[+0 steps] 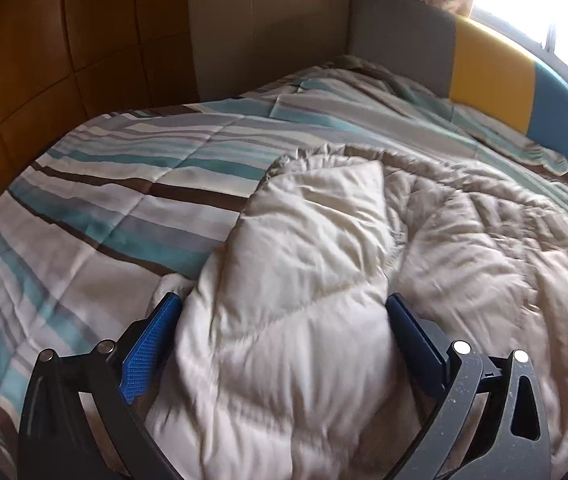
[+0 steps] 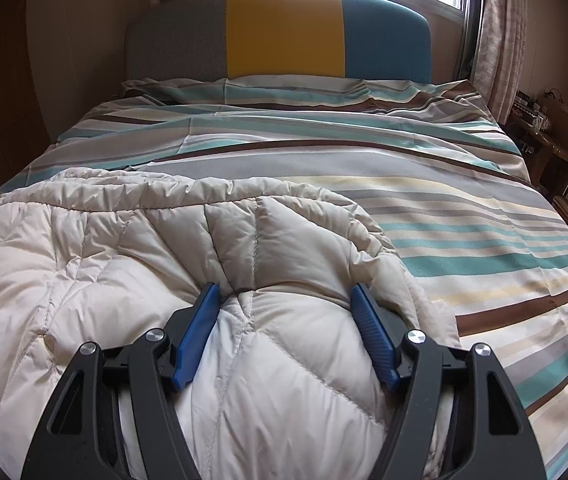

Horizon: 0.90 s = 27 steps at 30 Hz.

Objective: Fold large clothes

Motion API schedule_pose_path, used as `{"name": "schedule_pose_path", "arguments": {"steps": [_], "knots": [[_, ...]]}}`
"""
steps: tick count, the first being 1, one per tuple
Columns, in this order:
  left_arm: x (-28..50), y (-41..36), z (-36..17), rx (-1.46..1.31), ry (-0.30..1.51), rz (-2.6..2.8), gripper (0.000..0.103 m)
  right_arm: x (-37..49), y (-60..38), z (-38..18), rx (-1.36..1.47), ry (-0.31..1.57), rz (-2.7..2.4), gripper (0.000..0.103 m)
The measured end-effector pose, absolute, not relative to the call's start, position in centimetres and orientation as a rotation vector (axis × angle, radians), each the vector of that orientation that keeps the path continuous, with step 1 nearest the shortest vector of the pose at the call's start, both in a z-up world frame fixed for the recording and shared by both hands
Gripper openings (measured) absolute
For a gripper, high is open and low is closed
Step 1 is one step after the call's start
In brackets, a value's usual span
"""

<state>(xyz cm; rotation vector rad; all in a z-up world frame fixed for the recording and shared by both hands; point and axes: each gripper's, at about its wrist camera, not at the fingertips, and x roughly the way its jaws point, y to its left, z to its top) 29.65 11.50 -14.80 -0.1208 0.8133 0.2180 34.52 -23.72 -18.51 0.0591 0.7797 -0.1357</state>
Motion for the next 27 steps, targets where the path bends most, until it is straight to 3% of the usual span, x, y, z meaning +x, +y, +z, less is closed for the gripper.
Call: {"name": "schedule_pose_path", "arguments": {"steps": [9,18,27], "knots": [[26.8,13.1,-13.5,-0.218,0.754,0.263,0.100,31.2,-21.9,-15.9,0.095,0.741,-0.075,0.069],[24.4,14.9,-15.6,-0.297,0.800,0.257,0.100,27.9,-19.6,-15.0,0.149,0.696,-0.023,0.071],[21.8,15.5,-16.2,-0.309,0.790,0.239,0.100,30.0,-16.7,-18.6,0.015,0.766,-0.012,0.068]]}}
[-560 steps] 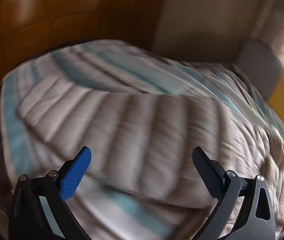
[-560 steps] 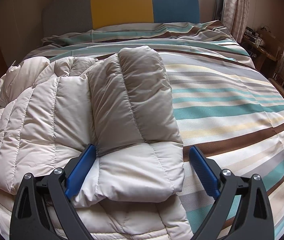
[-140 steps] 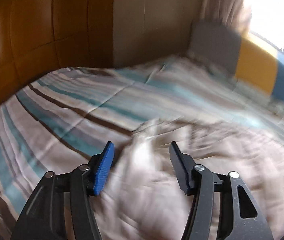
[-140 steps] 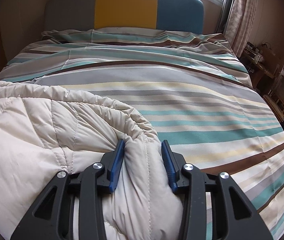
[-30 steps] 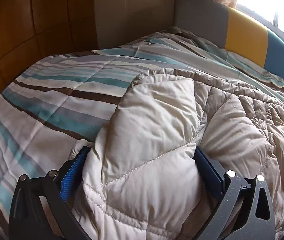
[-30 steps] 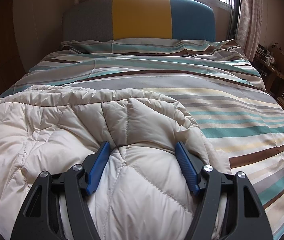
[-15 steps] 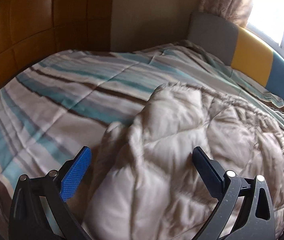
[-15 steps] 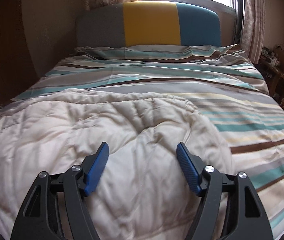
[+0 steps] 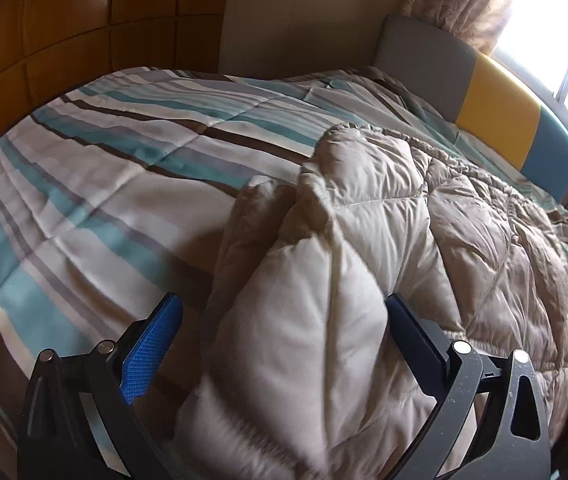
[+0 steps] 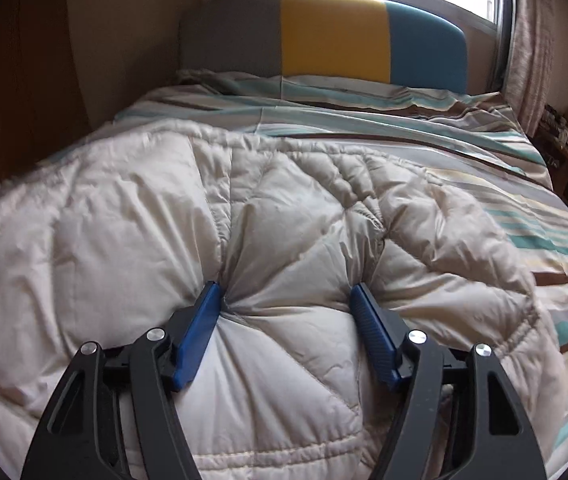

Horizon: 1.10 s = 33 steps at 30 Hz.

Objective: Fold large clothes

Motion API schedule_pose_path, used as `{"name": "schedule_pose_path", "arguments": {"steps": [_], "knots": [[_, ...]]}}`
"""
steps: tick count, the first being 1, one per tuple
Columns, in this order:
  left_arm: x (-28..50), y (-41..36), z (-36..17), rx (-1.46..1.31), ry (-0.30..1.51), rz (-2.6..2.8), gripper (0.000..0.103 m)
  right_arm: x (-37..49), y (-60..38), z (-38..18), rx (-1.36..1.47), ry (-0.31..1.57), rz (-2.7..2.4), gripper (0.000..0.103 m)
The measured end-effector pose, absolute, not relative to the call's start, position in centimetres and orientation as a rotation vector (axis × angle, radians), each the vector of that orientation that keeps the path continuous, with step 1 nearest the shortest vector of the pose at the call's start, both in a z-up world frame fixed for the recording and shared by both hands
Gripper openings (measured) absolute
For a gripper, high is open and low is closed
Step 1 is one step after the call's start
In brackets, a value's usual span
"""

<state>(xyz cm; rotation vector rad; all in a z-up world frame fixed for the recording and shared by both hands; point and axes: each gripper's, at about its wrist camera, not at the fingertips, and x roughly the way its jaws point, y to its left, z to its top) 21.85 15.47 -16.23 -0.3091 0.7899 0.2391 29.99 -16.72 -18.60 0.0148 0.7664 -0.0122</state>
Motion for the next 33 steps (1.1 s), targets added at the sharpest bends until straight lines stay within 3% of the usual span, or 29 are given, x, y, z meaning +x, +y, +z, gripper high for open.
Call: {"name": "schedule_pose_path", "arguments": {"steps": [5,16,19,20,24,28,33], "knots": [[18.5,16.5,-15.4,-0.378,0.685,0.328,0.100,29.9,-16.9,-18.9,0.014,0.761,-0.016,0.068],[14.4,15.8,-17.3,-0.485,0.786,0.263,0.098,24.2,-16.0,-15.7,0.047,0.706,0.037,0.064],[13.4,15.4,-17.6,-0.547,0.796,0.219,0.086,22.7,-15.5,-15.1,0.090,0.692,0.082,0.053],[13.1,15.2,-17.6,-0.557,0.793,0.198,0.080,22.0,-15.1,-14.9,0.109,0.693,0.113,0.045],[12.9,14.5,-18.3,-0.635,0.767,0.073,0.076,20.3,-13.6,-14.4,0.133,0.660,0.199,0.027],[13.5,14.3,-19.2,-0.730,0.738,0.017,0.076,19.8,-11.7,-14.9,0.093,0.674,0.252,0.020],[14.1,13.9,-19.6,-0.824,0.703,-0.021,0.076,20.8,-10.0,-18.4,0.005,0.790,0.218,0.019]]}}
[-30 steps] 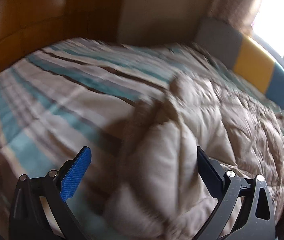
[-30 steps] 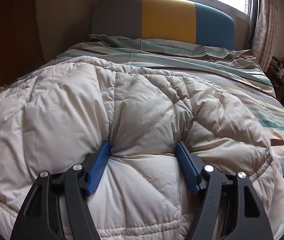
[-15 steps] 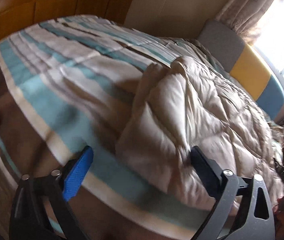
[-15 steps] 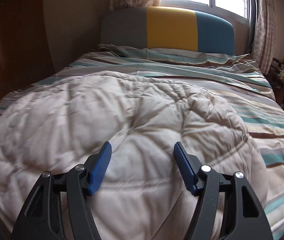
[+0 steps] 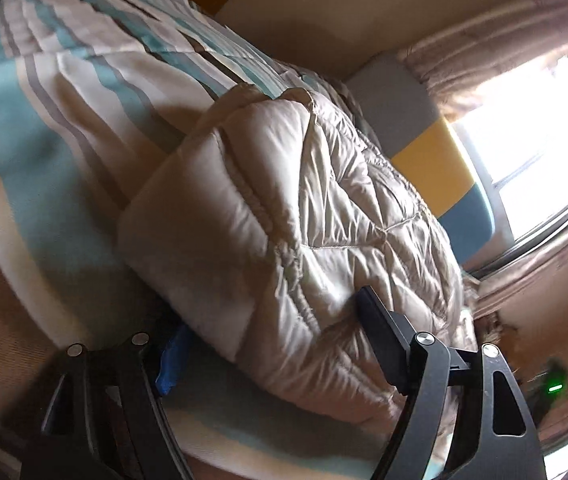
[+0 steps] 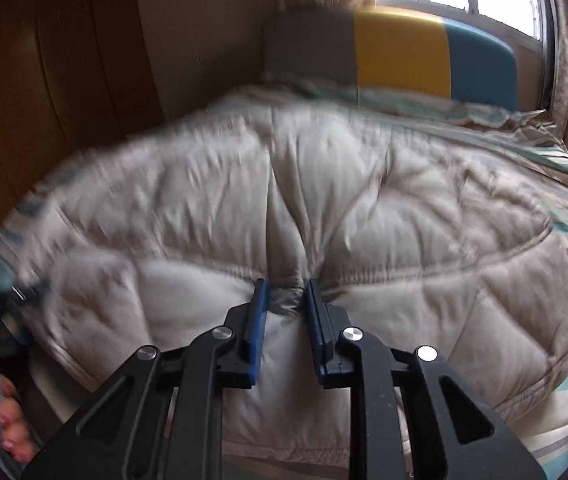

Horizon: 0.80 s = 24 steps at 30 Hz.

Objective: Fold large clothes

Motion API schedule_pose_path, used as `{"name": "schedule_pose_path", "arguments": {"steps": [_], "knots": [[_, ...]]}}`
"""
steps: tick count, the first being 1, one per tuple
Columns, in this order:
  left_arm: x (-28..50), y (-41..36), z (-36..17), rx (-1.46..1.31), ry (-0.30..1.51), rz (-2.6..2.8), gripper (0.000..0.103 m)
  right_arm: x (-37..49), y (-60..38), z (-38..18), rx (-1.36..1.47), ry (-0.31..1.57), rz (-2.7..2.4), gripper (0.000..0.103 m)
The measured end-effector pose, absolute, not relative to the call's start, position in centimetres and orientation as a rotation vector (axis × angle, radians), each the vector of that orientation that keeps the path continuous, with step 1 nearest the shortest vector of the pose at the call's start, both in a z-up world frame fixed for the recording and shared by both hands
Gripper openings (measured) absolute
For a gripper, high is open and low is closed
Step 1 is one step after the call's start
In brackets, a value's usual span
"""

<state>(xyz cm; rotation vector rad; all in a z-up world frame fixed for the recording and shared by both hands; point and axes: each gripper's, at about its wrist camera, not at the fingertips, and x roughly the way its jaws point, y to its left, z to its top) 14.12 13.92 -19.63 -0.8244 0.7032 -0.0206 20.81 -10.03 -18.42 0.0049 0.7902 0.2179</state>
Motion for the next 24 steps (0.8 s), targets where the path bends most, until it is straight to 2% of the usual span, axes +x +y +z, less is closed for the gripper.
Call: {"name": "schedule_pose_path", "arguments": {"steps": [10,12,15,18,20,24], "knots": [[16.1,13.8,-19.8,-0.998,0.644,0.063,0.075,20.9,-9.5,-19.6,-0.007,0.805,0.207,0.019],[16.1,14.9,-20.3,-1.073,0.617,0.088,0.055,21.2,-9.6,-19.6,-0.009,0.803,0.206,0.019],[16.6,14.7,-20.0,-1.064,0.628,0.097,0.038,20.7,-9.9,-19.4,-0.008,0.798,0.206,0.019],[16.0,13.7,-17.4,-0.950,0.582,0.090,0.029,20.2,-10.0,-19.2,-0.007,0.786,0.197,0.019],[15.5,13.1,-15.8,-0.879,0.540,0.081,0.028,19.6,-10.1,-18.8,-0.006,0.766,0.191,0.020],[15.1,10.7,-12.5,-0.732,0.457,0.057,0.028,17.8,-11.6,-17.6,0.020,0.687,0.139,0.032]]}}
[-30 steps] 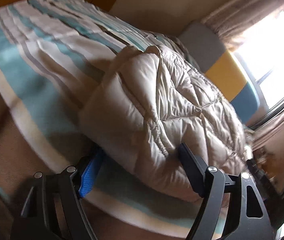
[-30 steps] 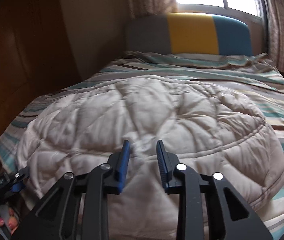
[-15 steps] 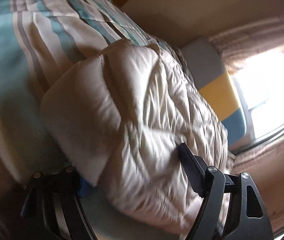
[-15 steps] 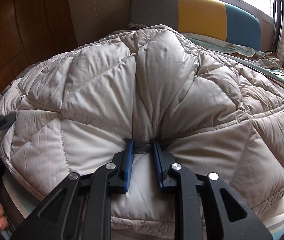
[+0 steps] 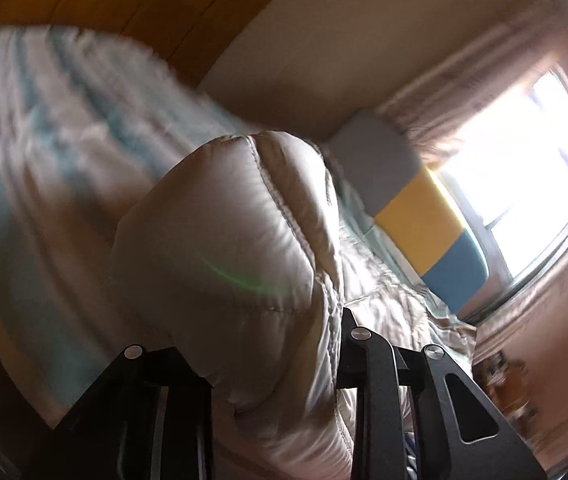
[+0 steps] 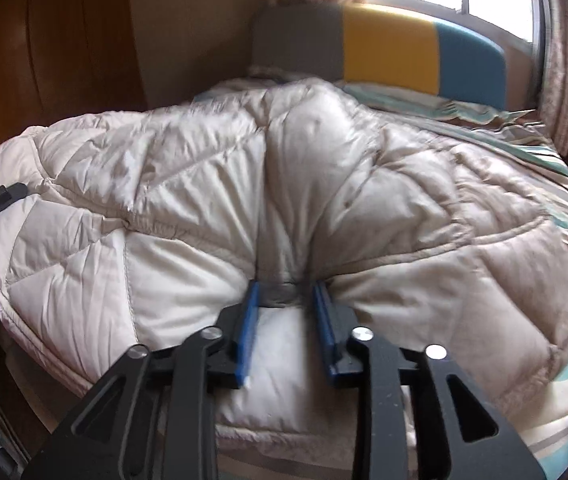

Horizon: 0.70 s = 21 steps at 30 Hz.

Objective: Fold large clothes

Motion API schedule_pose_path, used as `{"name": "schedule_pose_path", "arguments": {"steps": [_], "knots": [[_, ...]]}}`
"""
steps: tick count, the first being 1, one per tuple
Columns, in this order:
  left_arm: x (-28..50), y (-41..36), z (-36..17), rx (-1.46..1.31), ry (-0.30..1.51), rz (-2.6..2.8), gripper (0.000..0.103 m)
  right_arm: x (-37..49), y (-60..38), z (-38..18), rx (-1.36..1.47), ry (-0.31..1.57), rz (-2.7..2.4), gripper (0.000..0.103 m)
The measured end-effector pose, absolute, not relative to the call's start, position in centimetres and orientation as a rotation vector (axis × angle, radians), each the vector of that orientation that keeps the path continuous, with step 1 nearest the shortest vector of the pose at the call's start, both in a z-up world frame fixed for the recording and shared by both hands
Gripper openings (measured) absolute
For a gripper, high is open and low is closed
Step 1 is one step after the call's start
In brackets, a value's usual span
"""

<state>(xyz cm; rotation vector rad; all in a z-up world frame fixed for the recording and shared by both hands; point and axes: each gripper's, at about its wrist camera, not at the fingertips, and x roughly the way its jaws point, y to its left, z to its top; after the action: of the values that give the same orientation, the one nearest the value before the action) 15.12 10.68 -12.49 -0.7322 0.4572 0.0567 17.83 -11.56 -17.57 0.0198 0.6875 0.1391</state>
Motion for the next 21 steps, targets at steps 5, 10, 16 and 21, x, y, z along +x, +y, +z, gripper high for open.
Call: {"name": "schedule_pose_path", "arguments": {"steps": [5,10,16,21], "knots": [[15.1,7.4,-8.9,-0.574,0.371,0.000,0.028,16.0,-14.4,-16.7,0.006,0.628,0.059,0.032],[15.9,4.3,-6.4,-0.465,0.319,-0.048,0.028,14.9,-17.9,-16.5,0.037,0.626,-0.034,0.035],[15.4,0.4,-4.4,-0.356,0.269,-0.122,0.028,13.5,-21.9,-16.3,0.047,0.608,-0.167,0.037],[15.4,-2.4,-3.8,-0.298,0.262,-0.179,0.028,12.7,-25.3,-16.5,0.082,0.623,-0.257,0.037]]}}
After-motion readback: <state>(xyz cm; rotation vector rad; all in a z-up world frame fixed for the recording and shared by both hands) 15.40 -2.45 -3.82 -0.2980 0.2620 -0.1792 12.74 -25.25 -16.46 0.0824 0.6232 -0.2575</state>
